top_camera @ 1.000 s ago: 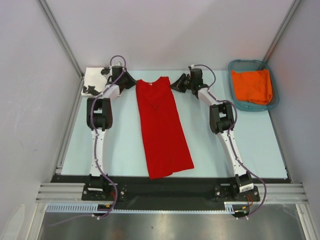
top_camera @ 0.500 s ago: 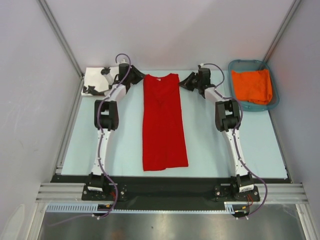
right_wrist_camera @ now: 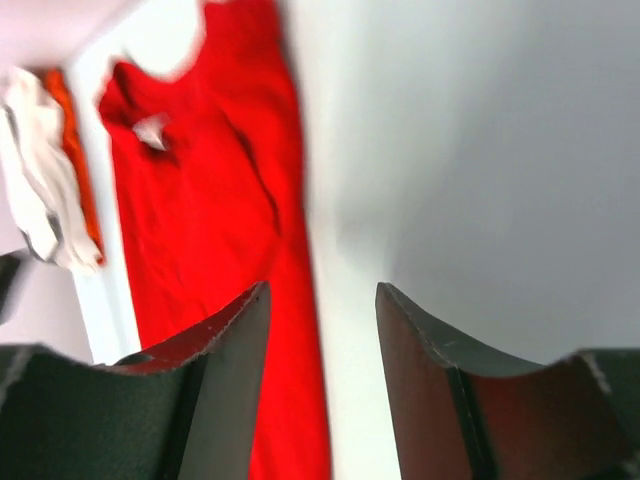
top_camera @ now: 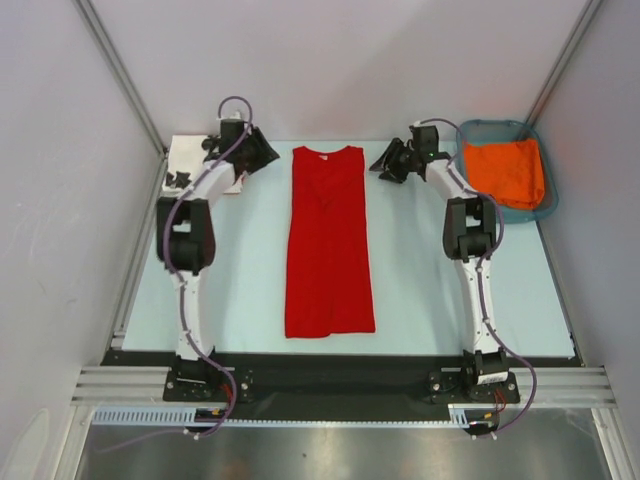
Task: Fold and stack the t-shirts
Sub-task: Fold the tshirt
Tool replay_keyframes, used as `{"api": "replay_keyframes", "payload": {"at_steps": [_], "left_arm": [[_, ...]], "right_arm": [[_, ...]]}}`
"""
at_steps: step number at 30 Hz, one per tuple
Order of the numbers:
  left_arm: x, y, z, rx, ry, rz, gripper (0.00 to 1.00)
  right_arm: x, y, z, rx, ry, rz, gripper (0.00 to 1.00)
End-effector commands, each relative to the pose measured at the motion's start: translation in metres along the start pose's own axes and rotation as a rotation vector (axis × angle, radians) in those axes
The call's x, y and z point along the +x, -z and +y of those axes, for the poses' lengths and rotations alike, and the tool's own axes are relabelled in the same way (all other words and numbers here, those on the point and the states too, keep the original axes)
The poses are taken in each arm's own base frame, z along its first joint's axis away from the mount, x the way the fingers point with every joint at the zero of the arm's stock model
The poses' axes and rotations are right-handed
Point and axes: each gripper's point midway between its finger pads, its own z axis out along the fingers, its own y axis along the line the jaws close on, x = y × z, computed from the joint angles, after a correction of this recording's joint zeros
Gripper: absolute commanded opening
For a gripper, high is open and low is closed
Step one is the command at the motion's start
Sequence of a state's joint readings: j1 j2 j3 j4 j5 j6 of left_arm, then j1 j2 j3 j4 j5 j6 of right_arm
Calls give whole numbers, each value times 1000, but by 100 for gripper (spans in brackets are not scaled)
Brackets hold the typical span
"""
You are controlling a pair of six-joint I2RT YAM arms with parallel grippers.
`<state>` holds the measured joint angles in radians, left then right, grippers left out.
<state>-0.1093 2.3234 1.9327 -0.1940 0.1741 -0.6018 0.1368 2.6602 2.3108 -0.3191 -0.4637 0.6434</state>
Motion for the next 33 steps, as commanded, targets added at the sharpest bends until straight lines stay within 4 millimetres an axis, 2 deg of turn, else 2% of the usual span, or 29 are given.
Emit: {"api": "replay_keyframes", "payload": {"at_steps": [1,2,3,4,5,6,7,8,9,11,12,13,15,16,17,18,19,21,22,25,26,27,28,30,33], "left_arm": [[-18,104,-16,-4,-138,-77,57],[-18,137,-27,27,-146,-97,56],[27,146,-1,-12,-113,-7,57],[43,160,1,-4,-89,19,57],[63,173,-2,32,-72,55,57],[86,199,2,34,-47,73,57],[103,210,6,28,-36,101,57],[120,223,4,35,-36,128,57],[146,243,14,14,-14,172,57],[170,263,16,17,5,193,60],[195,269,27,-9,45,231,64],[201,281,16,28,37,224,66],[225,288,21,8,38,268,64],[233,292,23,-5,35,282,63],[245,296,24,-14,33,313,62],[262,298,34,-49,79,352,61],[272,301,36,-59,117,369,60],[295,304,49,-86,131,405,60],[303,306,49,-74,129,421,59],[324,308,57,-67,141,449,55],[331,310,56,-54,135,472,53],[338,310,59,-58,129,484,51],[341,310,60,-57,124,493,47],[349,310,59,-45,104,512,47],[356,311,63,-54,96,527,46]], "right_arm": [[8,79,-5,115,-1,125,52],[18,104,0,131,5,149,53],[33,114,-2,136,27,182,53],[36,127,8,110,58,166,54],[63,148,9,116,46,209,55],[75,160,13,107,47,228,56],[90,170,14,106,45,261,56],[99,191,29,81,64,251,56],[136,197,19,91,41,320,56],[163,212,28,52,55,334,57],[194,226,32,30,63,379,57],[208,234,38,8,74,395,57],[231,254,50,-37,94,408,57],[260,258,45,-39,85,452,57],[274,264,48,-60,57,477,57],[286,270,50,-76,51,490,57],[306,277,49,-81,36,508,57],[323,284,48,-89,25,520,57],[338,290,43,-98,26,532,56],[354,292,40,-112,-15,532,56],[368,294,31,-105,-34,555,56],[374,294,31,-119,-46,570,55],[375,291,33,-138,-59,564,54],[386,290,23,-113,-76,585,51],[387,288,18,-101,-67,578,49]]}}
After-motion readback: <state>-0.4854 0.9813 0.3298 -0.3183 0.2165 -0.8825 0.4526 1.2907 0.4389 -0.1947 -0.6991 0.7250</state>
